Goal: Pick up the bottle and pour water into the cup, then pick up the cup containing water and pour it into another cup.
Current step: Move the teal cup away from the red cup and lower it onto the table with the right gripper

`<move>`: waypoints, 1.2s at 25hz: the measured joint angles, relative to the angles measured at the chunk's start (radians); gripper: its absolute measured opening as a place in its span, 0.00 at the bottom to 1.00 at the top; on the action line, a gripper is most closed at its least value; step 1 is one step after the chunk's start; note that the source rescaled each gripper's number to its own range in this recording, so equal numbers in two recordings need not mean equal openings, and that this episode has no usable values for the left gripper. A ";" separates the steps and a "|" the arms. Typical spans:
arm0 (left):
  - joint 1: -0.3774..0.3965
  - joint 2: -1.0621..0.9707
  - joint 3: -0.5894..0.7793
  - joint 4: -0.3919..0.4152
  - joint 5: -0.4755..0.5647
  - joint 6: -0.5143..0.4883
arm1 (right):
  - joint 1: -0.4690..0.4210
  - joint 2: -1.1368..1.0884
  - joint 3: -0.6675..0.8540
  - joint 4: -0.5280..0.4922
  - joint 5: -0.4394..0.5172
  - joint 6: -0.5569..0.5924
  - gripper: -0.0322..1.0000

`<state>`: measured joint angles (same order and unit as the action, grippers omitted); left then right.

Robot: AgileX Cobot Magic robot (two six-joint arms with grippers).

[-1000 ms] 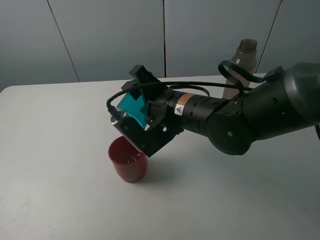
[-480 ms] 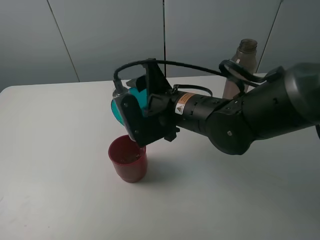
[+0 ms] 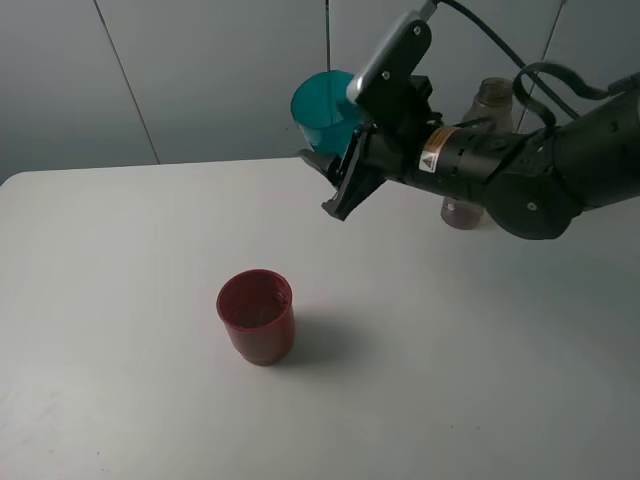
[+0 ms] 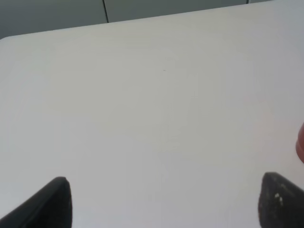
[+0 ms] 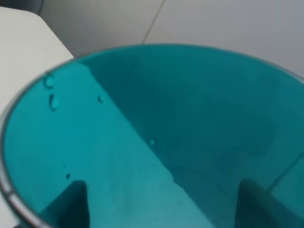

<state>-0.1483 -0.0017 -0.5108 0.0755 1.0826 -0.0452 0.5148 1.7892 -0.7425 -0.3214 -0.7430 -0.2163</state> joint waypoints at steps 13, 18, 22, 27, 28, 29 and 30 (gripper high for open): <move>0.000 0.000 0.000 0.000 0.000 0.000 | -0.056 0.317 -0.002 -0.032 -0.169 0.279 0.05; 0.000 0.000 0.000 0.000 0.000 -0.002 | -0.056 0.370 -0.004 -0.032 -0.180 0.279 0.05; 0.000 0.000 0.000 0.000 0.000 -0.002 | -0.056 0.402 -0.004 -0.032 -0.175 0.275 0.05; 0.000 0.000 0.000 0.000 0.000 -0.002 | -0.056 0.406 -0.004 -0.032 -0.131 0.275 0.05; 0.000 0.000 0.000 0.000 0.000 -0.002 | -0.056 0.407 -0.004 -0.032 -0.123 0.275 0.05; 0.000 0.000 0.000 0.000 0.000 -0.002 | -0.056 0.408 -0.004 -0.032 -0.121 0.273 0.05; 0.000 0.000 0.000 0.000 0.000 -0.002 | -0.056 0.408 -0.004 -0.032 -0.119 0.273 0.05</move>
<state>-0.1483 -0.0017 -0.5108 0.0755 1.0826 -0.0472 0.4589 2.1976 -0.7467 -0.3531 -0.8623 0.0571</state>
